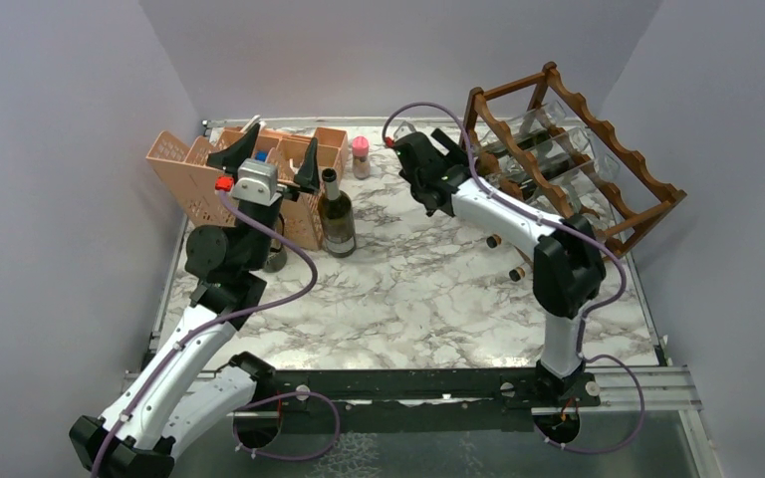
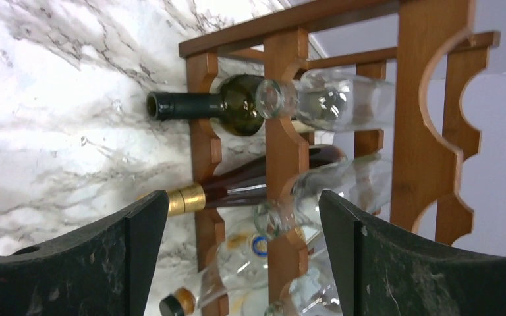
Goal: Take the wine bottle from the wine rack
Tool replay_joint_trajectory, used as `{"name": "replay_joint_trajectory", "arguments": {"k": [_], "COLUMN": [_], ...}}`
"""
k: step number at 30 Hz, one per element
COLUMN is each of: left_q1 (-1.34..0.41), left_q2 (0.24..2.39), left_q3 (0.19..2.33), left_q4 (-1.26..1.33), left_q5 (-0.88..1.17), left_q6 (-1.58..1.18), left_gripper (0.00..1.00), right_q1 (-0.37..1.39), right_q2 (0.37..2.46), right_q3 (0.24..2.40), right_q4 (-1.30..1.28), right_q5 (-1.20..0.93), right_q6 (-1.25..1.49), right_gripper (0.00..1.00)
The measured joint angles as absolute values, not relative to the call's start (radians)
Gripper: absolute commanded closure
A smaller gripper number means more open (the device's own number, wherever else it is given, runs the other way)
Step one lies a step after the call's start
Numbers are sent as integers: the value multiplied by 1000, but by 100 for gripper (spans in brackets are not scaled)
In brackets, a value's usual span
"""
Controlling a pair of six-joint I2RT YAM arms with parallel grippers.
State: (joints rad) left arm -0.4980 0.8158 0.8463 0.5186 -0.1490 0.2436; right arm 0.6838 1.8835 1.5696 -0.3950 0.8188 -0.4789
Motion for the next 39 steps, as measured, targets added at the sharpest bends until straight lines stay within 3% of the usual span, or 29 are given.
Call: {"name": "replay_joint_trajectory", "arguments": {"k": [12,26,39], "left_q1": [-520,-532,-533], "left_q2": [748,744,745], "left_q3": [756,744,744], "left_q4": [647,685,693], "left_q5": [-243,-263,-263], "left_q6": [341,372,379], "left_gripper": [6,6,6], "right_q1": [608,545,500], "right_q2": [2101,2181,2181], "right_q3": [1671,1620,1608], "right_q4": [-222,107,155], "right_q5": [869,908,908], "right_q6": [-663,-936,-969], "right_gripper": [30,35,38]}}
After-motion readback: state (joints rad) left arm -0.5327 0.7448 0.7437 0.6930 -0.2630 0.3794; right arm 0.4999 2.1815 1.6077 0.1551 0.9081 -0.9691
